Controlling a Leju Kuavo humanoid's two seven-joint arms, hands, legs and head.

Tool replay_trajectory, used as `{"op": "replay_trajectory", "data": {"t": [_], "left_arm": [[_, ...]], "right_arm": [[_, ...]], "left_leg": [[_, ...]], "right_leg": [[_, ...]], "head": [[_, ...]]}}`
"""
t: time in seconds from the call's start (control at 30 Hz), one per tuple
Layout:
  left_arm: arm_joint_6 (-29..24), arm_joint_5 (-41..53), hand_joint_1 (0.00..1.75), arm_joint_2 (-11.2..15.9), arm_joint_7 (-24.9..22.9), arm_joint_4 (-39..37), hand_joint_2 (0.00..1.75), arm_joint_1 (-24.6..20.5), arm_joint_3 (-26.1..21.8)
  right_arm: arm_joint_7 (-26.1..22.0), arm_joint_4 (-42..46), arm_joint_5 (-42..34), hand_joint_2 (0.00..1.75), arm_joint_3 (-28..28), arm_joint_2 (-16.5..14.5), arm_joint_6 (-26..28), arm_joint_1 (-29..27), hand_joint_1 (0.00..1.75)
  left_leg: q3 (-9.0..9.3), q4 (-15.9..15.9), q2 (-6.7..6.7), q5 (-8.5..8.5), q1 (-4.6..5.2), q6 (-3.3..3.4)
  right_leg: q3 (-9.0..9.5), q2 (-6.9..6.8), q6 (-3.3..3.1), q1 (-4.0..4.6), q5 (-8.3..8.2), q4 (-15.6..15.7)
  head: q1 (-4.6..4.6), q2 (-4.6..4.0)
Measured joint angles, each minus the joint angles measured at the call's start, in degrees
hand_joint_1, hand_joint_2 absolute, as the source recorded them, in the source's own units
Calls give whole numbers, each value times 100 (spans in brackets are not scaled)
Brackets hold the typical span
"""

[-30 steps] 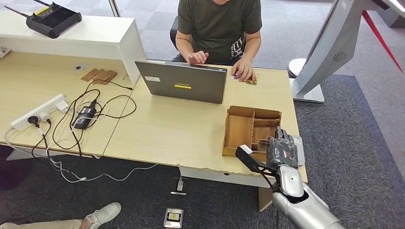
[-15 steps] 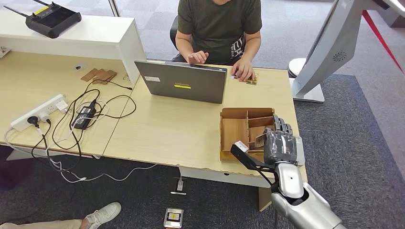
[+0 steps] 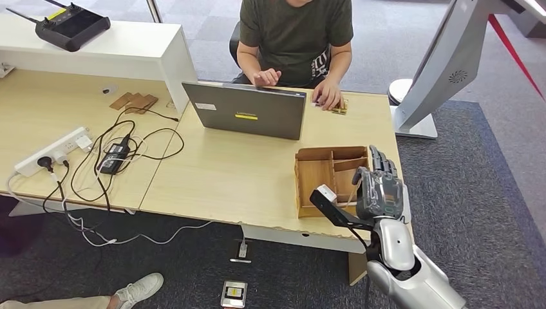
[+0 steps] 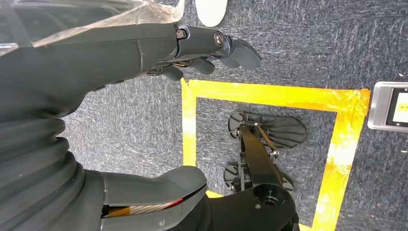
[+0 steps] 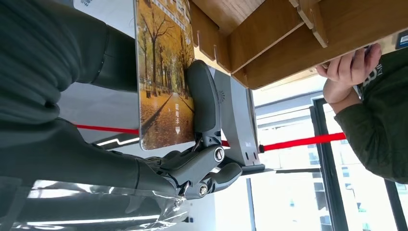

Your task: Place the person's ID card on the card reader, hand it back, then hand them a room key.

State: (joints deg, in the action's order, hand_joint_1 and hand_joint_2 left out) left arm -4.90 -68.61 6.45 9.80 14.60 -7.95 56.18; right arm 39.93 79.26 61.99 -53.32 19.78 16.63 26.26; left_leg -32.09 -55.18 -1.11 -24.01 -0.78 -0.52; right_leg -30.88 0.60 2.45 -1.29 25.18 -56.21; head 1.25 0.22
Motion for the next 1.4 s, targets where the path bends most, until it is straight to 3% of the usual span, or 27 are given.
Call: {"op": "replay_trajectory", "data": {"t": [0.27, 0.6, 0.87, 1.4], "left_arm": [[0, 68, 0, -8, -7, 14, 175, -30, 40], [2, 315, 0, -72, -197, 44, 175, -217, 189], [66, 458, 0, -92, -342, 46, 175, -365, 311], [130, 480, 0, -96, -403, 44, 175, -460, 437]], "right_arm": [[-411, -11, -1045, 175, -53, -129, 138, 138, 174], [-391, -496, -2081, 175, -318, -604, -366, 1105, 175], [-257, -746, -2096, 175, -416, -692, -484, 1519, 175], [-233, -938, -1845, 175, -387, -663, -680, 1538, 175]], "left_leg": [[-3, 1, -1, 0, 0, 0], [-3, 0, -2, 8, 0, -3], [-3, -1, -2, 7, 0, -2], [-2, -1, -1, 7, 0, -2]], "right_leg": [[-2, 1, 0, 1, 0, -2], [-1, 1, 0, 1, -4, -5], [-3, 0, 1, 0, -5, -3], [-3, 1, 1, 0, -5, -4]], "head": [[1, 0], [-1, 0], [0, 0], [0, 0]]}}
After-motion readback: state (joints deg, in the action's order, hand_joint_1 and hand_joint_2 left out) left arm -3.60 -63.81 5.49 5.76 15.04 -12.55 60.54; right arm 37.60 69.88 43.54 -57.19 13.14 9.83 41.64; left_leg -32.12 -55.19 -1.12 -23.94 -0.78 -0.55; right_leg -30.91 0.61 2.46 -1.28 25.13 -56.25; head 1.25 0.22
